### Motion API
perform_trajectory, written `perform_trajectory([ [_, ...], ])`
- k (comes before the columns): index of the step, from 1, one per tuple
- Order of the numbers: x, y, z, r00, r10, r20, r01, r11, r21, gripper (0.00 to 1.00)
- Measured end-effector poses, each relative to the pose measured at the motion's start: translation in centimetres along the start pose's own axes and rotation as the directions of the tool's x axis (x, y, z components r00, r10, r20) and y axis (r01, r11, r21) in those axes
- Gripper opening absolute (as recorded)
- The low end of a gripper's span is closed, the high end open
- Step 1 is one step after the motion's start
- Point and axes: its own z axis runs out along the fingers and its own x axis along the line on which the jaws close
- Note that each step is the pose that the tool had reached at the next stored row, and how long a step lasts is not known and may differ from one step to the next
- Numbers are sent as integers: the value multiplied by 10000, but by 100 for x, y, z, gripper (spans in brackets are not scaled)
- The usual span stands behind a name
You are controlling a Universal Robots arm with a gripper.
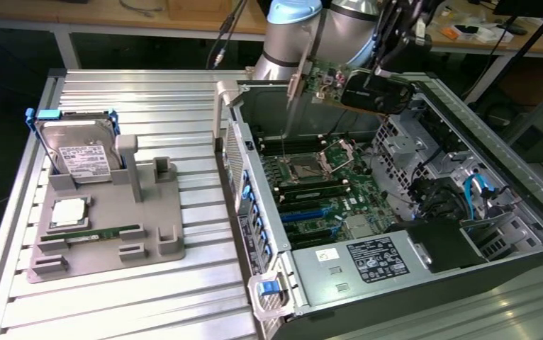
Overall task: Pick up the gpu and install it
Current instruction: 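Insert the gpu into the slot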
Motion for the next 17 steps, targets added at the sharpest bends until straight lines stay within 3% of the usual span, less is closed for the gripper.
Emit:
perform_trajectory([
  [4,0,0,0,9967,-817,-31,817,9967,-20,27],
  [9,0,-1,1,9851,-1718,-62,1717,9851,-45,27],
  [13,0,-1,1,9699,-2432,-86,2432,9700,-67,27],
  [17,-1,-2,1,9483,-3171,-109,3171,9484,-92,27],
])
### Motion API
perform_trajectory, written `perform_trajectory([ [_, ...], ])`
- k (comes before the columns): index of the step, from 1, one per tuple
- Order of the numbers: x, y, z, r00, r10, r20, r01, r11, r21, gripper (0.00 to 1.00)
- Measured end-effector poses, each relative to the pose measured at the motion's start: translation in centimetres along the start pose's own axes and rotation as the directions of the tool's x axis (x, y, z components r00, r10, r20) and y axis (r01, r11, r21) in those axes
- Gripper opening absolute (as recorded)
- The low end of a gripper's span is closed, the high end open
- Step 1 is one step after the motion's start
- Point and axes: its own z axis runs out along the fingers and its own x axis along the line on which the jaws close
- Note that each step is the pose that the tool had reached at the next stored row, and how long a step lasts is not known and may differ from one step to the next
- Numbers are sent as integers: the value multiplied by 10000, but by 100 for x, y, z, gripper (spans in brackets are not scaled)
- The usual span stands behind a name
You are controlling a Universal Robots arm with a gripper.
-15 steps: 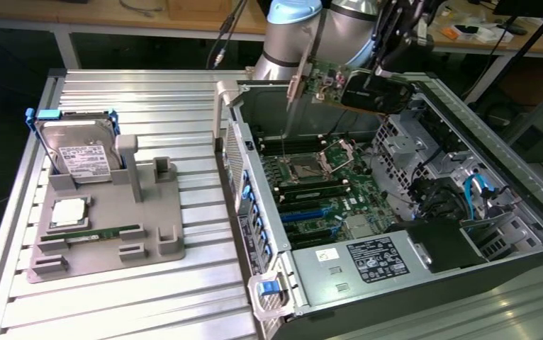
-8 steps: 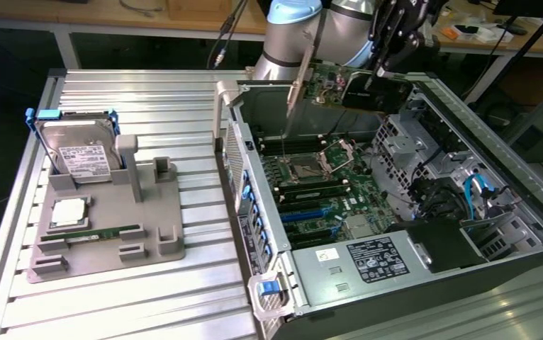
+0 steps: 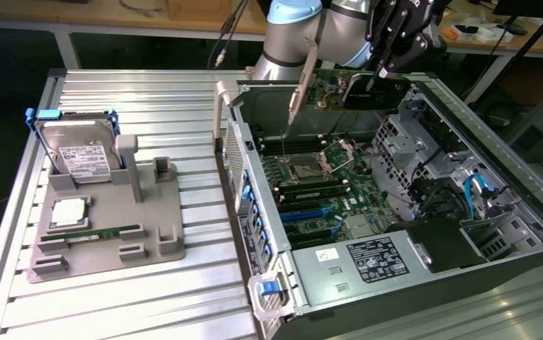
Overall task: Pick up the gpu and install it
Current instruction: 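Insert the gpu into the slot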
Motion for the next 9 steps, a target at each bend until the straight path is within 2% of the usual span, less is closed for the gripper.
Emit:
perform_trajectory([
  [2,0,0,0,9997,-255,-10,255,9997,-6,27],
  [9,0,0,0,9996,-282,-10,282,9996,-7,27],
])
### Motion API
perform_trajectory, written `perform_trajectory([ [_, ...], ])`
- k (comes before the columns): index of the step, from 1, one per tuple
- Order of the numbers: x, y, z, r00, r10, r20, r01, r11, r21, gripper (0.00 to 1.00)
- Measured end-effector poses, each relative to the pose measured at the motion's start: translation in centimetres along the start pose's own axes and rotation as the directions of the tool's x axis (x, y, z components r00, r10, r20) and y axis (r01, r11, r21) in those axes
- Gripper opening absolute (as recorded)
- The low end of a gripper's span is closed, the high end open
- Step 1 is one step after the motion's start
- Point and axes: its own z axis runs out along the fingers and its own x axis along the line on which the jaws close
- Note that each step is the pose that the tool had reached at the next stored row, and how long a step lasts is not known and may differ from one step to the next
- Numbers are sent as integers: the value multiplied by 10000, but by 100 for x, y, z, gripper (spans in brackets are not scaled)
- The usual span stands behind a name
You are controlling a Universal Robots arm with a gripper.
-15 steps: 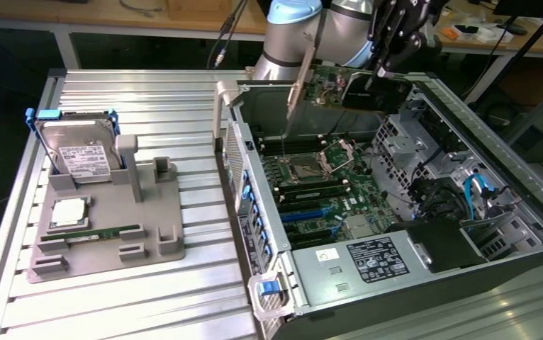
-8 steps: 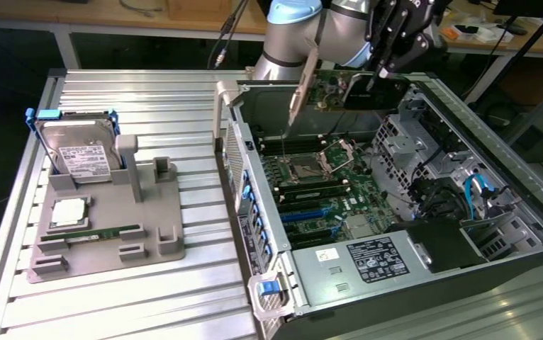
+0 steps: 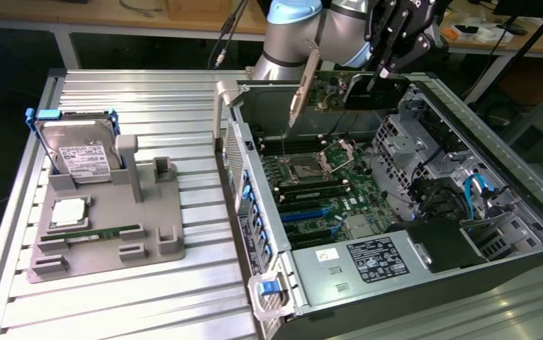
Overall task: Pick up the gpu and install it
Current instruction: 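Insert the gpu into the slot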
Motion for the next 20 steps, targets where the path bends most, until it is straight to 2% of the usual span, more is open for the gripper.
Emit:
perform_trajectory([
  [2,0,-1,0,10000,-1,1,1,10000,9,27],
  [3,0,0,1,10000,-2,0,2,10000,43,27],
  [4,0,0,0,10000,-3,-4,4,9999,160,27],
  [5,-1,-1,1,10000,-5,-3,5,9998,203,27],
  [13,0,-1,11,10000,-5,-3,5,9998,211,27],
  [20,3,-4,111,10000,-5,-3,5,9998,210,27],
])
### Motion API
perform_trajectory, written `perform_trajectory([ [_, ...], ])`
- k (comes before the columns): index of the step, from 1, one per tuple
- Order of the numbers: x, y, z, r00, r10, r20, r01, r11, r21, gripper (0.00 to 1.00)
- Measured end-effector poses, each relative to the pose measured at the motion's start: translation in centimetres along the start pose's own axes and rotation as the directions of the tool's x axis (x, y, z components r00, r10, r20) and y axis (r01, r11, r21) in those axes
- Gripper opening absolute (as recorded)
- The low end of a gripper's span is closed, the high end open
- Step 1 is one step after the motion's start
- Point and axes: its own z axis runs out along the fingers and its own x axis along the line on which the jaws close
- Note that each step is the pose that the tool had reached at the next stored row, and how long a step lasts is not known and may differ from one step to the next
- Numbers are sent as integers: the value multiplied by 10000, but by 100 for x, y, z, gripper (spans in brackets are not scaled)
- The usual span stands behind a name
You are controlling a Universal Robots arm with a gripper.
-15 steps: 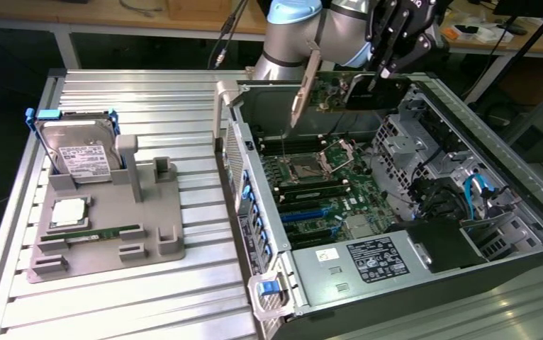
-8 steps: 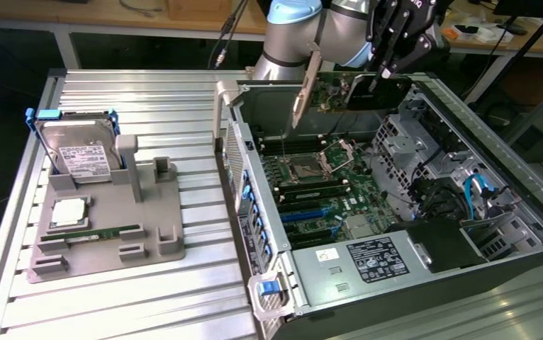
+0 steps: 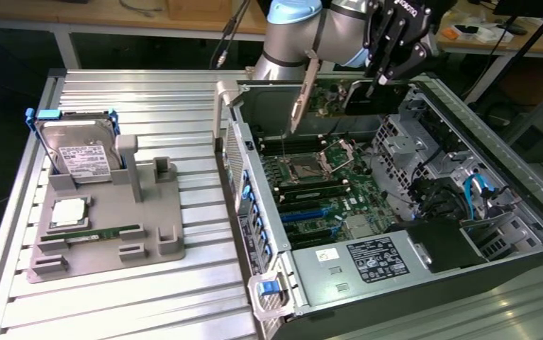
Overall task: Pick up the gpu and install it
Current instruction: 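Insert the gpu into the slot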
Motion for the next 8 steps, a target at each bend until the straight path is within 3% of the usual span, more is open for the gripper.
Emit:
perform_trajectory([
  [8,3,-3,150,10000,0,0,0,10000,0,27],
])
